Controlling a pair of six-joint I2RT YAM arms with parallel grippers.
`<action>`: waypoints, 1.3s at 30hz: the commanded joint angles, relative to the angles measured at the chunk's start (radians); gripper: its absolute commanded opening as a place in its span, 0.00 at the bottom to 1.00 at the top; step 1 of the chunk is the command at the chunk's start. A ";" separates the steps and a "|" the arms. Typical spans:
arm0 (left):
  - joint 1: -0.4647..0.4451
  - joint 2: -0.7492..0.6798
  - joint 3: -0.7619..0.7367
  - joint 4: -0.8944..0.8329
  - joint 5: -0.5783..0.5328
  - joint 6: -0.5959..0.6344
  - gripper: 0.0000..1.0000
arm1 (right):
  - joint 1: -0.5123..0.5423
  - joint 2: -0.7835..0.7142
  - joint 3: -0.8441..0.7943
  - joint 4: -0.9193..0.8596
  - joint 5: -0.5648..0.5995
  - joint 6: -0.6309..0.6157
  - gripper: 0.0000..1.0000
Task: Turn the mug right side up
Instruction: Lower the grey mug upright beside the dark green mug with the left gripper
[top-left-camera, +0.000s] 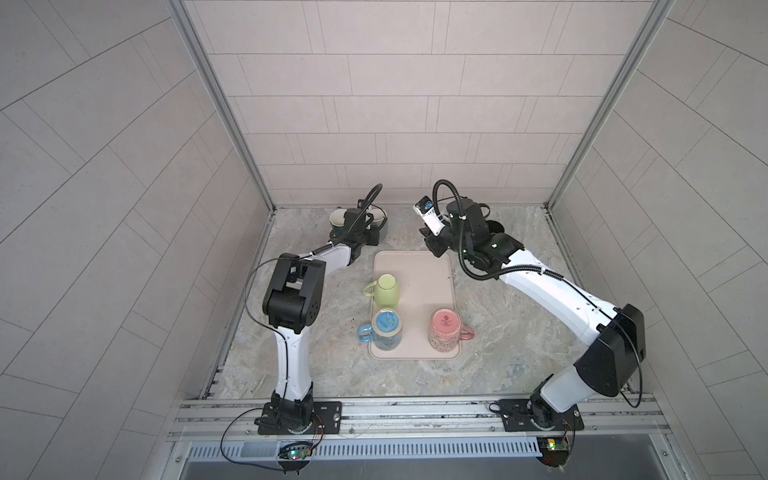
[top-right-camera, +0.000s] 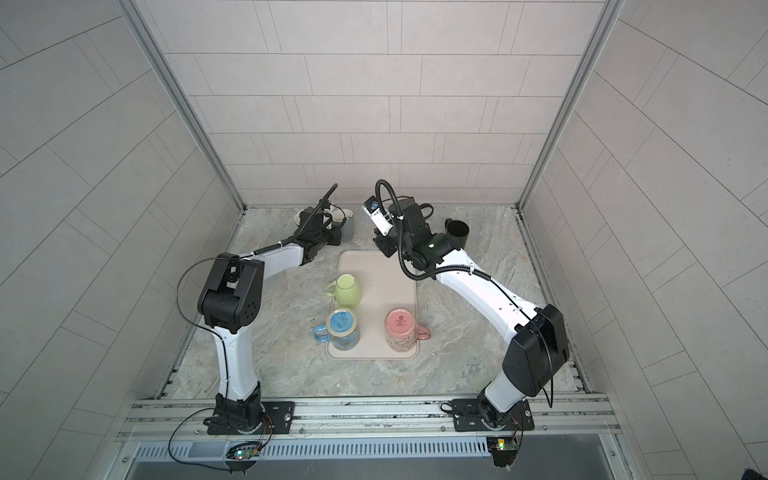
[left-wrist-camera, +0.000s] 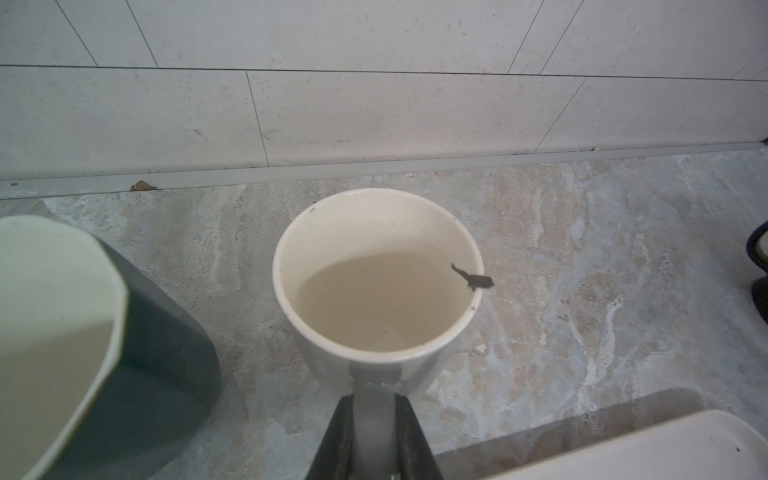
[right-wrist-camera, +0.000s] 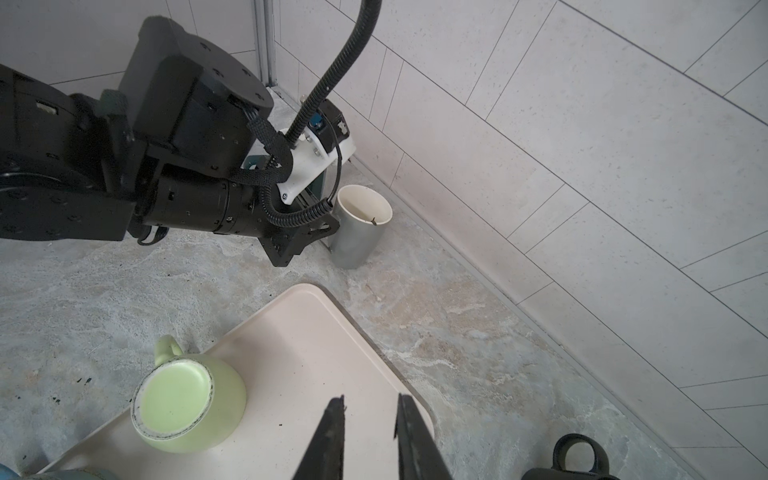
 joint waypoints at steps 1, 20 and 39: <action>0.000 -0.040 -0.019 0.072 -0.043 0.032 0.00 | -0.005 -0.032 -0.015 0.022 0.000 0.014 0.23; -0.003 0.017 -0.064 0.127 -0.074 0.043 0.00 | -0.006 -0.036 -0.033 0.052 -0.005 0.037 0.23; -0.001 0.013 -0.066 0.063 -0.041 -0.016 0.25 | -0.006 -0.066 -0.053 0.062 -0.015 0.057 0.23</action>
